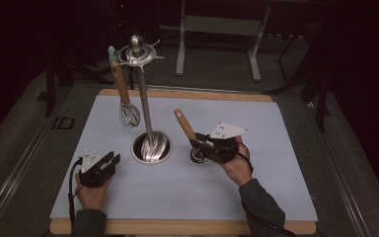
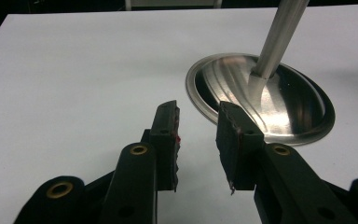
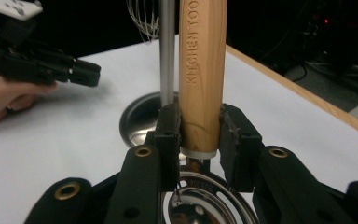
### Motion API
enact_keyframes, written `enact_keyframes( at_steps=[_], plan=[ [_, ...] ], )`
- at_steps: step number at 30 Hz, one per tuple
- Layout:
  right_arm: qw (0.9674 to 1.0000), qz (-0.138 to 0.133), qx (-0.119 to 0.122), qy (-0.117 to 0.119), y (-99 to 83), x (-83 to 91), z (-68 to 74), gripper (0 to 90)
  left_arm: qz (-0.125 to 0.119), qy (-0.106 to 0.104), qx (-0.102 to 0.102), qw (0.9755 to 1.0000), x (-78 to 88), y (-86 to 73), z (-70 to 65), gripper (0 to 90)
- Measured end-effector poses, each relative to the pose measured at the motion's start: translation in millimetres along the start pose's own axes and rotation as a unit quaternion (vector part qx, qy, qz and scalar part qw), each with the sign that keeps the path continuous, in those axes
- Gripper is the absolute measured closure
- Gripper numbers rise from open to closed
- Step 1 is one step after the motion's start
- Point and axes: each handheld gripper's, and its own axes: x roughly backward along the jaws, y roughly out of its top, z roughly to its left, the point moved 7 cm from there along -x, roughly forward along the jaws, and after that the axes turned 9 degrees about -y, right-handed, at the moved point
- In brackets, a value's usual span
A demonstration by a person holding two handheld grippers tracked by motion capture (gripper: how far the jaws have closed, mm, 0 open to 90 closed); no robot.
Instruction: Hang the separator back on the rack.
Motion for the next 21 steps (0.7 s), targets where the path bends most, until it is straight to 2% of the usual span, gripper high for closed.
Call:
enact_keyframes(
  at_steps=[9,21],
  plan=[
    [0.9994,-0.029,0.018,0.01,26.6,-0.8,9.8,70.2,0.0,-0.001,0.0,1.0,0.0,0.0,-0.3,69.2],
    [0.9971,-0.066,0.028,0.024,62.3,-5.7,18.6,70.3,0.0,-0.001,0.0,1.0,0.0,0.0,-0.2,69.2]
  ],
)
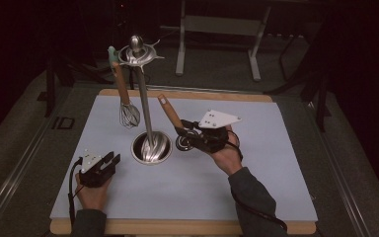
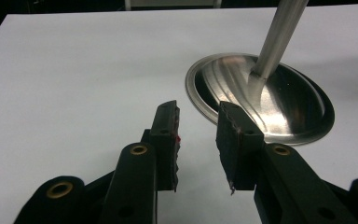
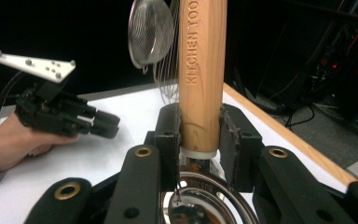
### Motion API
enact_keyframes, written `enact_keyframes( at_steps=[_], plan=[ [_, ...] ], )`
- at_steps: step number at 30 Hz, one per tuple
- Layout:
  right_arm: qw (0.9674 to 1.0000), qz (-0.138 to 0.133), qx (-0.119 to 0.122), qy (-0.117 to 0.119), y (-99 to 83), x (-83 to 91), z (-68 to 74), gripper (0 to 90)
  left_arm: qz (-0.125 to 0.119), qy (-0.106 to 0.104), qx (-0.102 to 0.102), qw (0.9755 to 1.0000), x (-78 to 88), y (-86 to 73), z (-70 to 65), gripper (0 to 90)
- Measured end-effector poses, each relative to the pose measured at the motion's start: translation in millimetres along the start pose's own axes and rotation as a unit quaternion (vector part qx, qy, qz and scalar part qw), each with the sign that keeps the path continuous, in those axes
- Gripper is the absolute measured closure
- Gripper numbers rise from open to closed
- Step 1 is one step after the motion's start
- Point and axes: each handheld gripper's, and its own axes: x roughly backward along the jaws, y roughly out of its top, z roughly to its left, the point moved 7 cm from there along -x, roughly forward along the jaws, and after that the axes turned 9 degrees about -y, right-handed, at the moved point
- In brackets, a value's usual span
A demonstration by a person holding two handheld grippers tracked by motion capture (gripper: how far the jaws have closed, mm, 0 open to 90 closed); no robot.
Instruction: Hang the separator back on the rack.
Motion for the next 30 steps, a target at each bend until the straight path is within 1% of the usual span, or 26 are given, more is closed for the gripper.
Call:
enact_keyframes(
  at_steps=[5,8,12,17,19,24,30],
  plan=[
    [0.9999,-0.009,0.004,-0.005,13.7,-2.8,-2.0,70.3,0.0,0.0,0.0,1.0,0.0,0.0,0.1,69.2],
    [0.9997,-0.011,0.015,-0.012,22.1,-3.3,-3.9,70.3,0.0,0.0,0.0,1.0,0.0,0.0,0.1,69.2],
    [0.9994,-0.016,0.024,-0.021,33.7,-1.6,-7.7,70.3,0.0,0.0,0.0,1.0,0.0,0.0,0.0,69.2],
    [0.9987,-0.031,0.031,-0.027,49.1,2.3,-9.0,70.3,0.001,0.0,0.0,1.0,-0.1,0.0,-0.1,69.1],
    [0.9985,-0.04,0.028,-0.026,55.4,4.5,-9.3,70.3,0.0,0.0,0.0,1.0,0.0,0.0,0.0,69.2],
    [0.9976,-0.053,0.034,-0.027,66.2,8.1,-7.6,70.3,0.001,0.0,0.0,1.0,-0.1,0.0,0.0,69.2],
    [0.9967,-0.066,0.039,-0.026,76.4,8.8,0.5,70.3,0.001,0.0,0.0,1.0,-0.1,0.0,0.0,69.2]
  ],
)
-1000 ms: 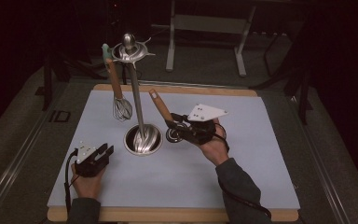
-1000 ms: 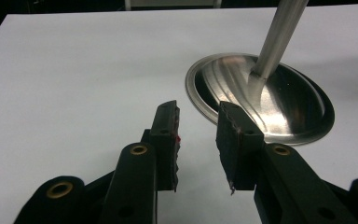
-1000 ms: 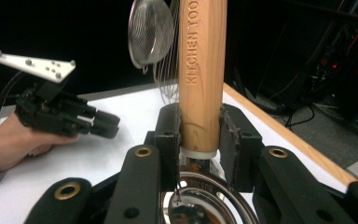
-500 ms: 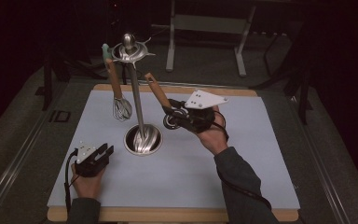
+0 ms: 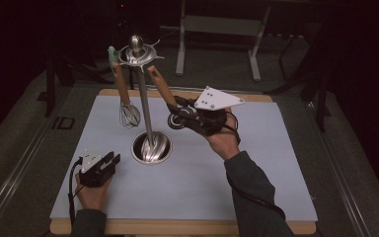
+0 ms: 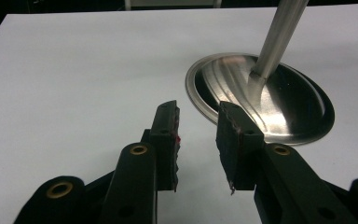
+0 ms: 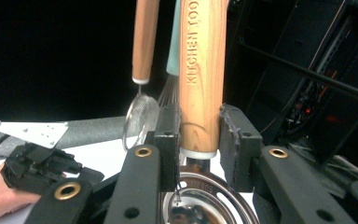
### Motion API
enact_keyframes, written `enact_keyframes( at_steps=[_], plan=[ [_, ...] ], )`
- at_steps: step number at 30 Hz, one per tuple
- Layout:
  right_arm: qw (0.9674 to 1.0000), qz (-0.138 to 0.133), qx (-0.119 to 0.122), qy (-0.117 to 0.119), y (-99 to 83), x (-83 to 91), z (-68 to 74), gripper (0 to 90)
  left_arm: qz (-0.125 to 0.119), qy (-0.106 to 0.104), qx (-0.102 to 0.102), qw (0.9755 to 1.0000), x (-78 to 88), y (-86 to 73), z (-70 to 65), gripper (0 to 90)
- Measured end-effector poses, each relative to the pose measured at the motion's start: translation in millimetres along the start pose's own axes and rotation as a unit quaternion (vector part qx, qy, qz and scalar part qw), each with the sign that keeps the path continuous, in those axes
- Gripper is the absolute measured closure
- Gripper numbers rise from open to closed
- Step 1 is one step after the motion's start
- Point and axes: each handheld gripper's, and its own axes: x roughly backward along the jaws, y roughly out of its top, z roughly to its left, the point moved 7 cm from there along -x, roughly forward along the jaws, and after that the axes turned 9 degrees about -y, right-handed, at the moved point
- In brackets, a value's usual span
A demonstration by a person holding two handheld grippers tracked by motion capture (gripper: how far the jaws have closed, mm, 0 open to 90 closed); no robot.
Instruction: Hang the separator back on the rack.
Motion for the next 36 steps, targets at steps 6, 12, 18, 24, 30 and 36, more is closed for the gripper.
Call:
enact_keyframes(
  at_steps=[6,12,18,24,30,36],
  plan=[
    [0.9999,-0.009,0.008,0.009,8.2,-0.4,10.4,70.2,0.0,0.0,0.0,1.0,-0.1,0.0,-0.1,69.1],
    [0.9998,0.005,0.02,-0.007,10.8,-8.8,13.4,70.3,0.001,0.0,0.0,1.0,0.0,0.0,0.1,69.2],
    [0.9995,0.019,0.013,-0.02,8.5,-16.4,11.5,70.2,0.001,0.0,0.0,1.0,0.0,-0.1,0.0,69.1],
    [0.9974,0.043,0.028,-0.05,4.5,-24.2,14.5,70.1,0.0,0.0,0.0,1.0,-0.1,0.0,-0.1,69.1],
    [0.998,0.048,0.011,-0.041,7.0,-29.7,18.6,58.4,0.0,-0.001,0.0,1.0,0.0,0.0,0.0,69.1],
    [0.9989,0.04,-0.003,-0.022,9.0,-25.5,18.5,55.0,0.0,-0.001,0.0,1.0,0.0,0.0,-0.1,69.1]
  ],
)
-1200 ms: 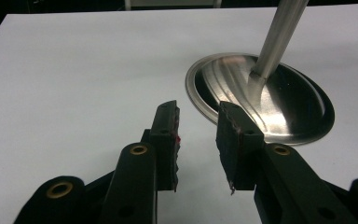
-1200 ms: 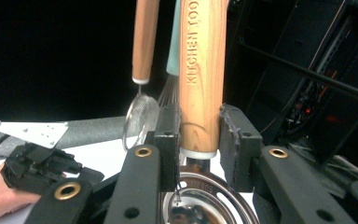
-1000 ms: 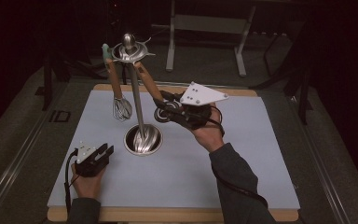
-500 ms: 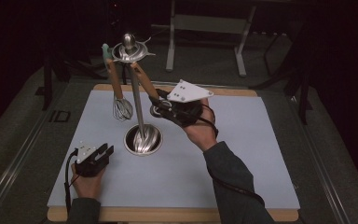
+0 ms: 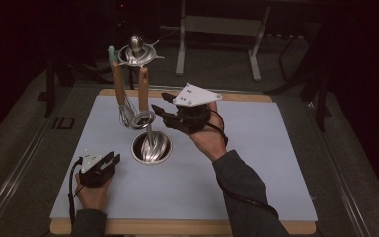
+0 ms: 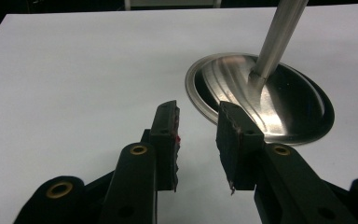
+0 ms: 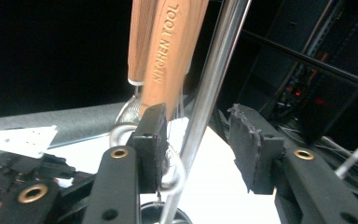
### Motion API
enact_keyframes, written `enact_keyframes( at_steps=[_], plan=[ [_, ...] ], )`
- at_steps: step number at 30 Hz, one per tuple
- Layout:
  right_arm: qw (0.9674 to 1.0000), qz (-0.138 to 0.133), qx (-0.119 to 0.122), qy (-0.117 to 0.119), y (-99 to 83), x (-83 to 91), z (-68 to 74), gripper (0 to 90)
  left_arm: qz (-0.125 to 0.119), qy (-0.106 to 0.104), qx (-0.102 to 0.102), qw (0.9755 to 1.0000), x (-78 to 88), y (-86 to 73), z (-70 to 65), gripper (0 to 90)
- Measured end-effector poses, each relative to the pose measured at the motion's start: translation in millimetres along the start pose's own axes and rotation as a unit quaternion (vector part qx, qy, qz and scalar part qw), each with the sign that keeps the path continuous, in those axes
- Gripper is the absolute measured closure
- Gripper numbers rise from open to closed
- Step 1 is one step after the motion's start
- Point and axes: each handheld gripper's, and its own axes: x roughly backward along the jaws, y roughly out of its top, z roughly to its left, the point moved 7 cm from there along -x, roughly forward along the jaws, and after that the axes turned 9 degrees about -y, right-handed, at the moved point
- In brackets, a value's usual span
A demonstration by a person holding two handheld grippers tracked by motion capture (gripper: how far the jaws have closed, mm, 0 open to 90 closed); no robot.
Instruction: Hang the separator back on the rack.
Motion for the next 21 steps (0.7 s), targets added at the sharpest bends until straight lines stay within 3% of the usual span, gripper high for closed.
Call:
enact_keyframes(
  at_steps=[4,10,21],
  plan=[
    [0.9998,-0.003,-0.014,0.017,-2.0,6.5,-3.9,53.1,0.0,0.0,0.0,1.0,0.1,0.0,0.0,69.1],
    [0.9996,0.003,-0.022,0.017,-7.9,13.3,-12.5,51.9,0.0,0.0,0.0,1.0,0.2,0.0,0.1,69.0],
    [0.998,0.056,-0.028,0.009,-39.1,28.9,-32.4,49.6,0.0,0.001,0.002,1.0,0.2,-0.1,0.6,68.6]
  ],
)
